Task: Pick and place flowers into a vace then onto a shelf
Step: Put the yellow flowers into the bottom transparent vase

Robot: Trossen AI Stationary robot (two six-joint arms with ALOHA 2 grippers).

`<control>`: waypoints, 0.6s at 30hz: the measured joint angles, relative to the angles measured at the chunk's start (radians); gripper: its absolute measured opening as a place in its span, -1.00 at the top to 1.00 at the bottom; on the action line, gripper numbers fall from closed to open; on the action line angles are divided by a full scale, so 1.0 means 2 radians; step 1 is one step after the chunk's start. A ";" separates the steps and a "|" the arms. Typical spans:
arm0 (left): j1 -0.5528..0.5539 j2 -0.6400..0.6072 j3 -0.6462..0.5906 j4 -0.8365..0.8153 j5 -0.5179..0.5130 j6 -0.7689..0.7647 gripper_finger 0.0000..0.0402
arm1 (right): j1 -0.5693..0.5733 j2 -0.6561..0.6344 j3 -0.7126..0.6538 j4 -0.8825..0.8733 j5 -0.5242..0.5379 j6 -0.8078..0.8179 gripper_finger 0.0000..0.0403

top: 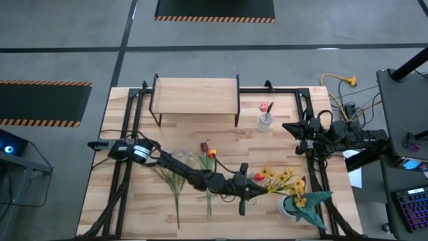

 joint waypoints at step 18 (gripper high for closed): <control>0.003 -0.001 -0.007 0.005 0.000 -0.077 0.33 | 0.000 0.000 0.000 -0.003 0.000 0.000 0.96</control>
